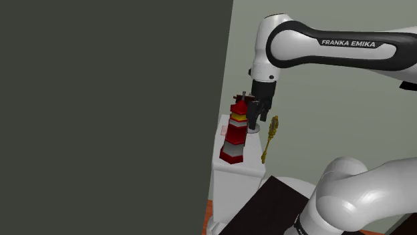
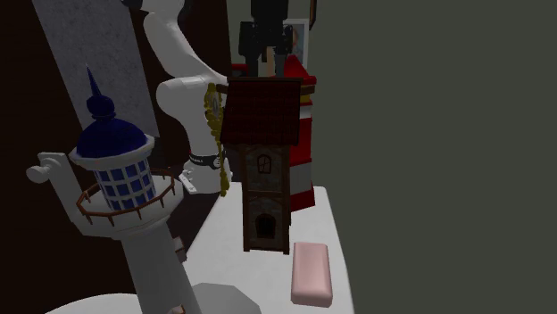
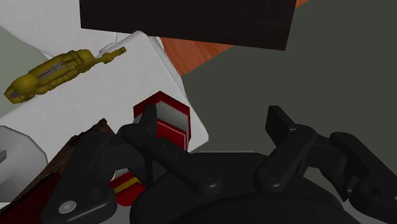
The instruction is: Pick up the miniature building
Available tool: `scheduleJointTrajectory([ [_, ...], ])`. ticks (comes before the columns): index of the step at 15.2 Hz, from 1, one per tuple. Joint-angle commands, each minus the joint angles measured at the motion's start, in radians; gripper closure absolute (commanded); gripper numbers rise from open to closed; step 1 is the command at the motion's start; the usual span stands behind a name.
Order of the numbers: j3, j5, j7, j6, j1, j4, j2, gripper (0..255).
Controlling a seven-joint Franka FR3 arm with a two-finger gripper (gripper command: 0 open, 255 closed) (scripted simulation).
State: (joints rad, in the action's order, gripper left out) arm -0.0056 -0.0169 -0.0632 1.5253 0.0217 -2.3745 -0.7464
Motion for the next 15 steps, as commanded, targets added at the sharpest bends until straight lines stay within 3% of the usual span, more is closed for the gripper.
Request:
scheduleJointTrajectory([
  [1, 0.000, 0.000, 0.000, 0.000, 0.000, 0.000, 0.000, 0],
  [15, -0.147, 0.055, -0.110, -0.020, -0.073, 0.502, 0.438, 0],
])
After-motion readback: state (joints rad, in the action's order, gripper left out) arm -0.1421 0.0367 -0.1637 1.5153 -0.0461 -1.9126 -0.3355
